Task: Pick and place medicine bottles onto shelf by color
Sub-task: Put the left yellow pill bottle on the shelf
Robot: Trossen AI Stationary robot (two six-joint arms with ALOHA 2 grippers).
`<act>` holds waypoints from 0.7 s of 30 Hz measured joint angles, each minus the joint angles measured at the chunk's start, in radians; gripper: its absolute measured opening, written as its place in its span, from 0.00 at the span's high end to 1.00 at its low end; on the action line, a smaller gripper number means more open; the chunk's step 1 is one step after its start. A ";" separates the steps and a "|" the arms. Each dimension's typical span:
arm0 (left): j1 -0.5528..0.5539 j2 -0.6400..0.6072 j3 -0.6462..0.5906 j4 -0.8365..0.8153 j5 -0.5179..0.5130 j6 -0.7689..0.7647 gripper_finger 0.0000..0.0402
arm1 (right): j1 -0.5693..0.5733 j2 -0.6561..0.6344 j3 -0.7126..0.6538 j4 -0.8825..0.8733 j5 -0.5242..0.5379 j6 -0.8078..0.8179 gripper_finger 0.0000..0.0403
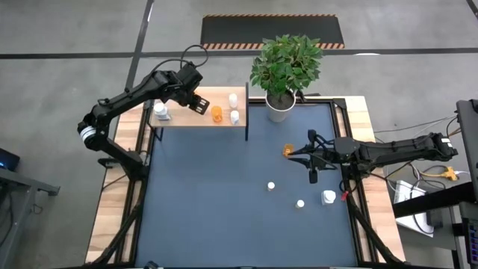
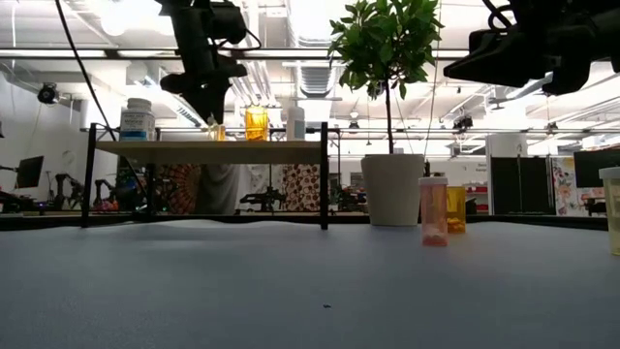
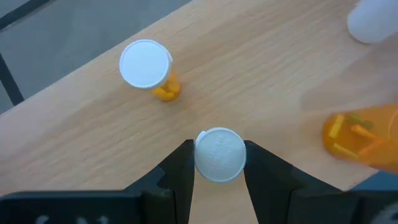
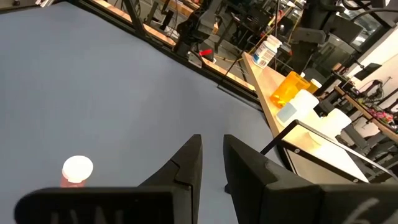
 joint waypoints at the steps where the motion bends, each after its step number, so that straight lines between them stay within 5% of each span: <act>1: 0.000 0.000 0.000 0.000 0.000 -0.008 0.73 | 0.000 0.000 0.000 0.000 0.000 0.000 0.86; 21: 0.000 0.000 0.000 -0.001 0.002 -0.010 0.73 | 0.000 0.000 0.000 -0.005 0.000 0.000 0.86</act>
